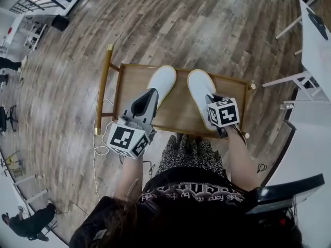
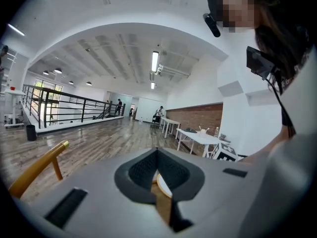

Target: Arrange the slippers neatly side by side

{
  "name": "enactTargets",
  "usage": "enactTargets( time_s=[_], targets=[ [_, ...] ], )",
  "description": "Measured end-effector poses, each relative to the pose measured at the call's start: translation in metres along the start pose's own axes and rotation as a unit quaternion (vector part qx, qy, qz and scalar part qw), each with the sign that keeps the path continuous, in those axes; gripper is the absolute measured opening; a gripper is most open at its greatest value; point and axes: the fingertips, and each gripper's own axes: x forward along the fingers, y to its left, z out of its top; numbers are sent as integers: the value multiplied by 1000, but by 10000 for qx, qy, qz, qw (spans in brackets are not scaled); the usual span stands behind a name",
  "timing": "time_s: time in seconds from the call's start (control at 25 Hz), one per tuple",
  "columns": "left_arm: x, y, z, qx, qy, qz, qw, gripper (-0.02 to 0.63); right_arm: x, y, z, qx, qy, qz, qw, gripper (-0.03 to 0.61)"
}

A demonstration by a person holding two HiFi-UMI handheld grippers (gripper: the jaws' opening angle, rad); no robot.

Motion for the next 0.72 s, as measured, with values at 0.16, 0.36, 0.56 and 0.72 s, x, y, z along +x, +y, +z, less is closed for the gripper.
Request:
enactTargets(
  time_s=[0.16, 0.36, 0.56, 0.72],
  targets=[
    [8, -15, 2, 32, -22, -160, 9999, 2, -26, -28, -20, 724, -105, -388, 9966, 25],
    [16, -33, 5, 74, -55, -379, 9992, 2, -56, -65, -48, 1417, -217, -839, 9861, 25],
    [18, -44, 6, 112, -54, -510, 9986, 2, -59, -96, -71, 2296, -249, -1087, 9669, 25],
    [12, -48, 5, 162, -38, -517, 9985, 2, -51, -113, -87, 2518, -80, -1279, 9593, 25]
  ],
)
